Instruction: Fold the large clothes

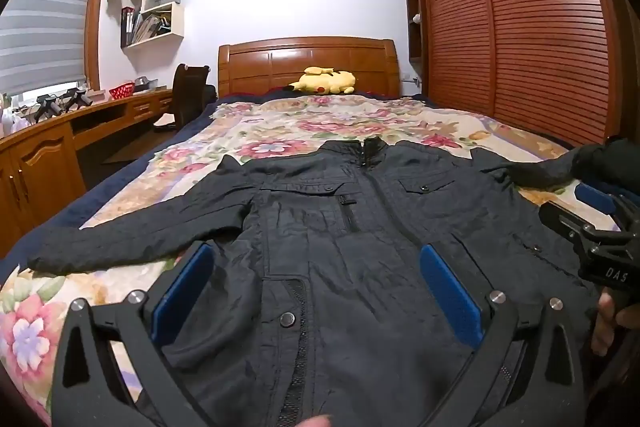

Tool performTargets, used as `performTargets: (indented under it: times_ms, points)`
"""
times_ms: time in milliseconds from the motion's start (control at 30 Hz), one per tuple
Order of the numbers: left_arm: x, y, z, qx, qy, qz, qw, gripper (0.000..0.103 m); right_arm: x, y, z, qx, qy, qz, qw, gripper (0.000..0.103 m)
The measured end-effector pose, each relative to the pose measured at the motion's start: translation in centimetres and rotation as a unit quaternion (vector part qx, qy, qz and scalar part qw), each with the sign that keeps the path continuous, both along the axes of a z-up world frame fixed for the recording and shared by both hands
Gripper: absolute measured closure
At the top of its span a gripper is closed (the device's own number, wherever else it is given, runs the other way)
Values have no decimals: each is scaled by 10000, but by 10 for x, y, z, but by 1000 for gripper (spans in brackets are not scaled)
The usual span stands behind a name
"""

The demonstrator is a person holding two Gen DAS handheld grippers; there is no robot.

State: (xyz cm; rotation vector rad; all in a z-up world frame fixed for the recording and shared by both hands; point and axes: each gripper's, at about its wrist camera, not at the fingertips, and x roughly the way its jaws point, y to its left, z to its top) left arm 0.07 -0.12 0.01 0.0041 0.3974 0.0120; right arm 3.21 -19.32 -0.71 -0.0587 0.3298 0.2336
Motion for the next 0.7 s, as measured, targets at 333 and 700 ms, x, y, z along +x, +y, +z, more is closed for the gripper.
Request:
performTargets:
  times_ms: [333,700]
  points:
    - [-4,7,0,8,-22,4,10000,0,1,0,-1,20,-4,2,10000,0]
    - [0,11,-6,-6,-25,40,10000,0,-1,-1,-1,31,-8,-3,10000,0]
